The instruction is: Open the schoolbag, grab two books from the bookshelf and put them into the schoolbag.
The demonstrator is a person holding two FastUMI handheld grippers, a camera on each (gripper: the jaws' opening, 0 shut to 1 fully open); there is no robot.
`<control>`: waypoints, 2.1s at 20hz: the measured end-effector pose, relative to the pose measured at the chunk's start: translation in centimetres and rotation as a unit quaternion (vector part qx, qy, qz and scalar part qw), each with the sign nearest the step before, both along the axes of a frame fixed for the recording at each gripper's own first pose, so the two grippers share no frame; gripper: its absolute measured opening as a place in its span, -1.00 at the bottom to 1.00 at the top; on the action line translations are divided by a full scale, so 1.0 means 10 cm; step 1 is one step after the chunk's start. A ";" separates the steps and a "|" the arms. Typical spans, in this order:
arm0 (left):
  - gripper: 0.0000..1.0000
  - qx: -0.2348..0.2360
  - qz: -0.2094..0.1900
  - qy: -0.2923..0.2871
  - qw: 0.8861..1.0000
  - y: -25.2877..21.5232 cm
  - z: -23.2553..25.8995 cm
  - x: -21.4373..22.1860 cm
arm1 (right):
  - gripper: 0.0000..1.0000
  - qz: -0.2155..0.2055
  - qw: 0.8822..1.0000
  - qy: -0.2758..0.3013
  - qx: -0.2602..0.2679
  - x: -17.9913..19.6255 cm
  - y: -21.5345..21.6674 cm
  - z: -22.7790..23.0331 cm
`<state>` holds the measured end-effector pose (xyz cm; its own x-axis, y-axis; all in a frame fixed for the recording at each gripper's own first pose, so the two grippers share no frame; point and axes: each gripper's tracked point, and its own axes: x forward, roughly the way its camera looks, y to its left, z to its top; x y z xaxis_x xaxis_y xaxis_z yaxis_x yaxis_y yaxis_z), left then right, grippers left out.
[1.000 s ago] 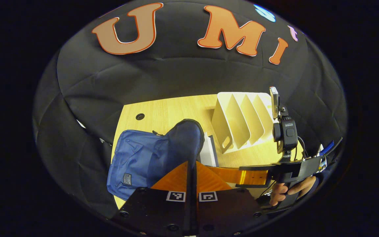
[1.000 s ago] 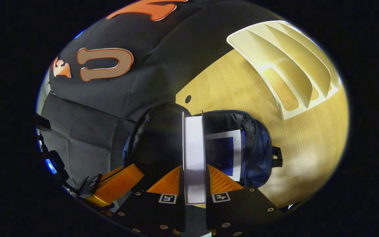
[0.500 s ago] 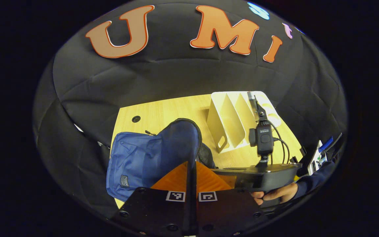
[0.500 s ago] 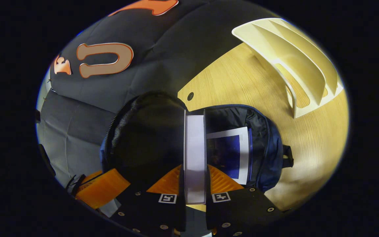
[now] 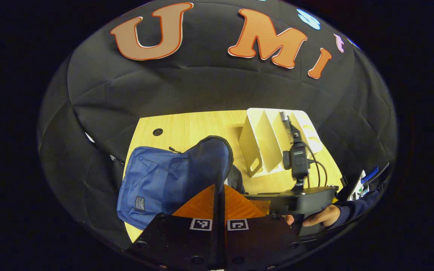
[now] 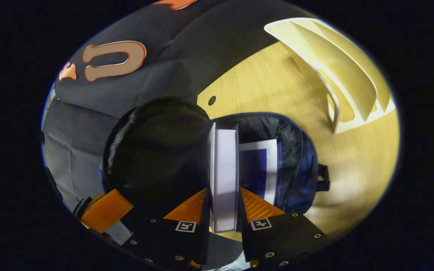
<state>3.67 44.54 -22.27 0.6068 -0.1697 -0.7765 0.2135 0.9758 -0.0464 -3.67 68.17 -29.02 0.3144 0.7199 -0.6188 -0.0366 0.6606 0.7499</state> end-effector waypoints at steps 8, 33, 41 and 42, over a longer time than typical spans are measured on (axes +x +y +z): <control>-0.89 0.006 0.010 0.003 1.000 -0.04 -0.07 0.06 | 0.59 0.089 0.991 -0.086 -0.052 -0.14 -0.01 0.06; -0.81 -0.012 0.003 0.004 1.000 -0.92 -0.27 0.13 | 0.70 -0.080 0.917 -0.311 -0.235 0.90 -2.62 1.14; 0.85 -0.036 0.010 -0.160 0.986 -1.59 0.36 0.51 | 1.00 -0.161 0.853 -0.403 -0.290 1.04 -3.44 1.74; 0.90 -0.034 0.013 -0.193 0.980 -1.64 0.49 0.53 | 0.90 -0.171 0.847 -0.410 -0.291 1.03 -3.52 1.81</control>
<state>8.99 28.18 -17.38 0.8585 -0.1938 -0.4748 0.2028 0.9787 -0.0328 6.60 32.94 -10.90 0.9391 0.1472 -0.3105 -0.1185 0.9869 0.1093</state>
